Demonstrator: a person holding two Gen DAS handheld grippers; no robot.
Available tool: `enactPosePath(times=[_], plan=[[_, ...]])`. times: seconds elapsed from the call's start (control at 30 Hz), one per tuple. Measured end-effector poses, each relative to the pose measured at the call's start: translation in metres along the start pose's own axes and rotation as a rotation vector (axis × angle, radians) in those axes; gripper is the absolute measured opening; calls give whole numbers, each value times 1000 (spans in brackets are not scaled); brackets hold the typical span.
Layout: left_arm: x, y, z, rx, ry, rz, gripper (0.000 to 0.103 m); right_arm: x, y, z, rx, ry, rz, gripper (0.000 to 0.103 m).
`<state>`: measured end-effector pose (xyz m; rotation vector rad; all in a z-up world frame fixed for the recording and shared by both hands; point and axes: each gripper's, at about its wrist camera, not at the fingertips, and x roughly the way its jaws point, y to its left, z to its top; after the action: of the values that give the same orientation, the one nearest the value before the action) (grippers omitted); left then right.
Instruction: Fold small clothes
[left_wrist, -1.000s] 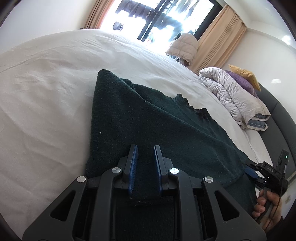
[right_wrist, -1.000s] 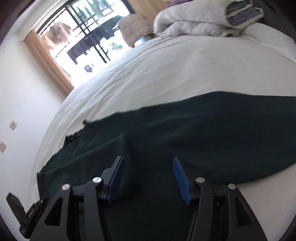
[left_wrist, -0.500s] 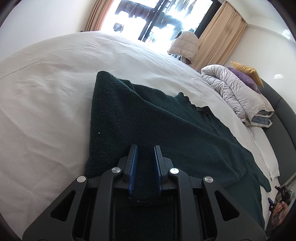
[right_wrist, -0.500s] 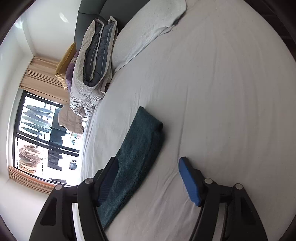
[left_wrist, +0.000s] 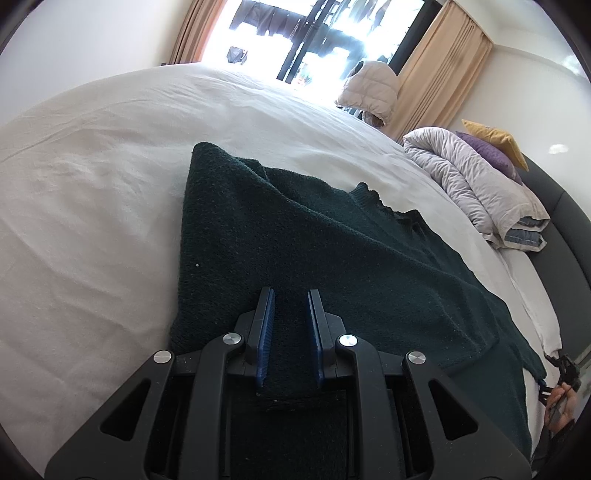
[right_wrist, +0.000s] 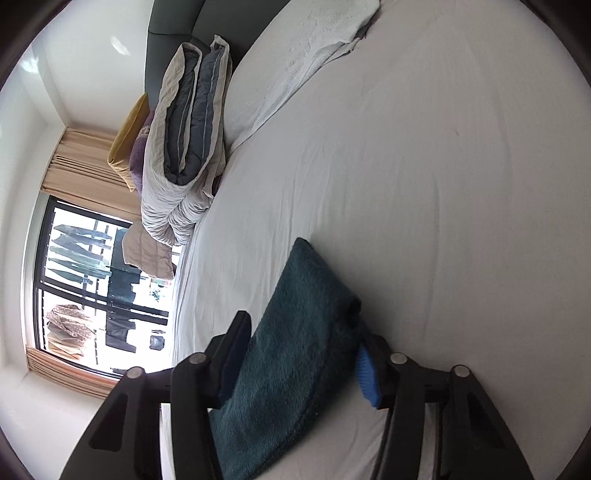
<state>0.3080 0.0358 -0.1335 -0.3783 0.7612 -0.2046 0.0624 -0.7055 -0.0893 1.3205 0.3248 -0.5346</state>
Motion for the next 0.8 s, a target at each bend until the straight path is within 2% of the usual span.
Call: enactPosePath(times=[0.03,0.07,0.1,0.3,0.47,0.63,0.8], plan=[[0,0,0,-1,0,-2,17,1,-2,0,6,5,-8,31],[0,0,0,-2,-1,-3,17,1,-2,0,6,6,-15,26],[1,0,-1,-3,-1,-4,17,0,-1,0,0,5,-21,15],[0,1,0,-5,-2,-7,17,-11,34,-16,-101,-35,-19,12],[0,3,0,-13,-5,-18,17,-19,107,-50,-296,-37,32,12],[-1,7,0,-25,-8,-34,17,-21,200,-129,-577,14,109,11],[-2,11,-1,-43,-13,-57,17,-16,280,-254,-879,92,192,11]])
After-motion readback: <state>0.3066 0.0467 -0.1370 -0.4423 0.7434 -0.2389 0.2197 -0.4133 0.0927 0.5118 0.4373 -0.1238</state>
